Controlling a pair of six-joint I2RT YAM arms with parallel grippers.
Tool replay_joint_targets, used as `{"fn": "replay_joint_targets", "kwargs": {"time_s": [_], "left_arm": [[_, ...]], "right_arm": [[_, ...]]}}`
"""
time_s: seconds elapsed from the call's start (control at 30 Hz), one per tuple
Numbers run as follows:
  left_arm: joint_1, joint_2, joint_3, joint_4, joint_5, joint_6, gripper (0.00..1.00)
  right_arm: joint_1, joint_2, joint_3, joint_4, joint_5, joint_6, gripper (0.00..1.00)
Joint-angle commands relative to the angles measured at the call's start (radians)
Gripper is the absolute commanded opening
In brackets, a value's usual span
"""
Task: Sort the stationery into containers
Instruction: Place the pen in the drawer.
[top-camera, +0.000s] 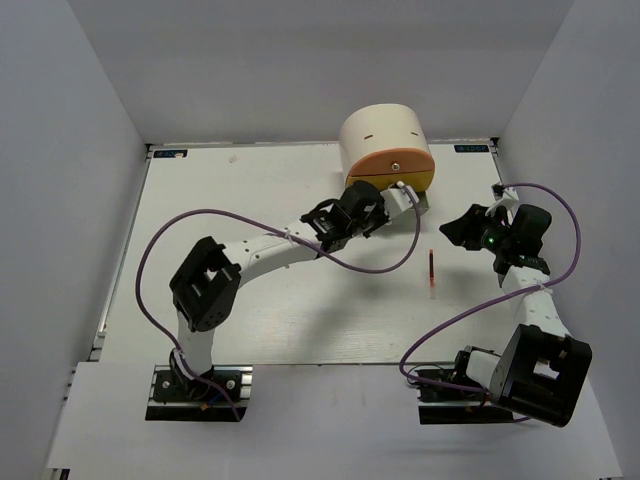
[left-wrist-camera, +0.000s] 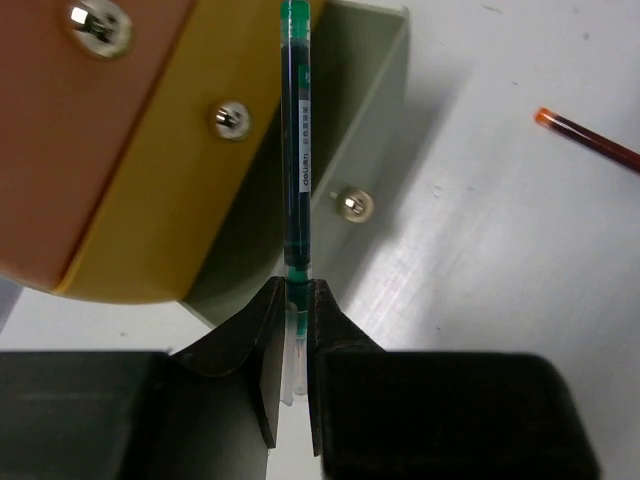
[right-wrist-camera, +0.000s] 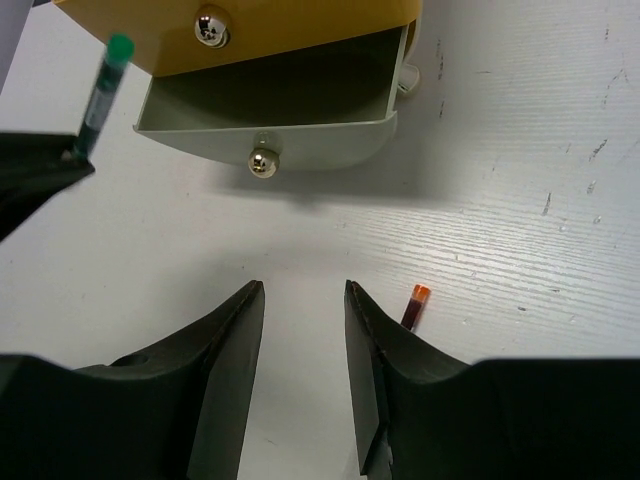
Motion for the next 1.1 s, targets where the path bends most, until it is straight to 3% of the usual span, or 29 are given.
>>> {"fn": "replay_joint_targets", "kwargs": {"time_s": [0.0,0.5,0.9,1.07], "left_arm": [[0.034,0.001,0.051,0.061,0.056,0.057,0.03],[0.075,0.077,0.014,0.256,0.114,0.205,0.12],[0.075,0.098,-0.02,0.245,0.1,0.226,0.16],[0.085,0.107,-0.02,0.258,0.079,0.226,0.24]], "right_arm": [[-0.004,-0.02,0.006,0.023,-0.021,-0.022,0.44],[-0.004,-0.022,-0.017,0.018,-0.033,-0.019,0.44],[-0.006,-0.013,-0.024,0.026,-0.031,-0.014,0.44],[-0.004,-0.013,-0.023,0.027,-0.033,-0.011,0.44]]}}
